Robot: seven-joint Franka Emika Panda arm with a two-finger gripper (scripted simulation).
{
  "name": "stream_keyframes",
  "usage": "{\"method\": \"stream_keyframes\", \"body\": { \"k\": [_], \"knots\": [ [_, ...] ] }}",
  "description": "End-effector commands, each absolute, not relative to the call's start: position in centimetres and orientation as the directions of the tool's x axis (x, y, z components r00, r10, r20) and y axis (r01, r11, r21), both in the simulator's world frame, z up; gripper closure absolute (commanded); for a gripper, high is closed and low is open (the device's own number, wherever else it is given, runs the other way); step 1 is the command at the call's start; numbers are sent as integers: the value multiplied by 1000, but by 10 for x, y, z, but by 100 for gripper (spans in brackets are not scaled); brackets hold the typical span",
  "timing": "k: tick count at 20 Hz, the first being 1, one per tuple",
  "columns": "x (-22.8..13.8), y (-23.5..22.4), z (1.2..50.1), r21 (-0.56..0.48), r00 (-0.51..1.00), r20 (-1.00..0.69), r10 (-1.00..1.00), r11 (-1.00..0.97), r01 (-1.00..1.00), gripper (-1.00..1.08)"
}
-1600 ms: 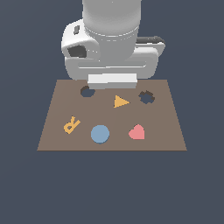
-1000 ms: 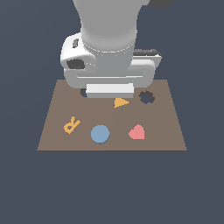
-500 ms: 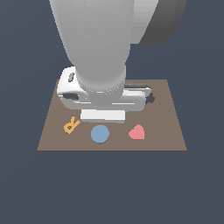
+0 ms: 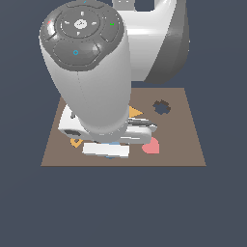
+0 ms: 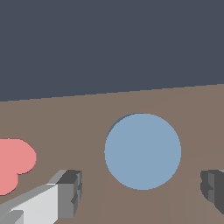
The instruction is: Insert a designated object into the corresponding slot on a board.
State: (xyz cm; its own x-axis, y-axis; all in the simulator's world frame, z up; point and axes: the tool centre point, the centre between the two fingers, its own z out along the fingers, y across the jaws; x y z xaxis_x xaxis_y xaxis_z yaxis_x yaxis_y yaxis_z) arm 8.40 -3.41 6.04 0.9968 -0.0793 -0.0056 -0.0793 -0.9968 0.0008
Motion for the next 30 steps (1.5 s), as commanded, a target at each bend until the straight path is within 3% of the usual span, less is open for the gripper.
{"method": "stream_keyframes", "body": {
  "k": [1,21,22,30],
  "knots": [
    [90,-36,56,0,996,-3,-86,-996,-86,-92],
    [99,-39,30,0,996,0,-95,-996,-95,-92],
    [99,-39,30,0,996,0,-95,-996,-95,108],
    [99,-39,30,0,996,0,-95,-996,-95,108]
  ]
}}
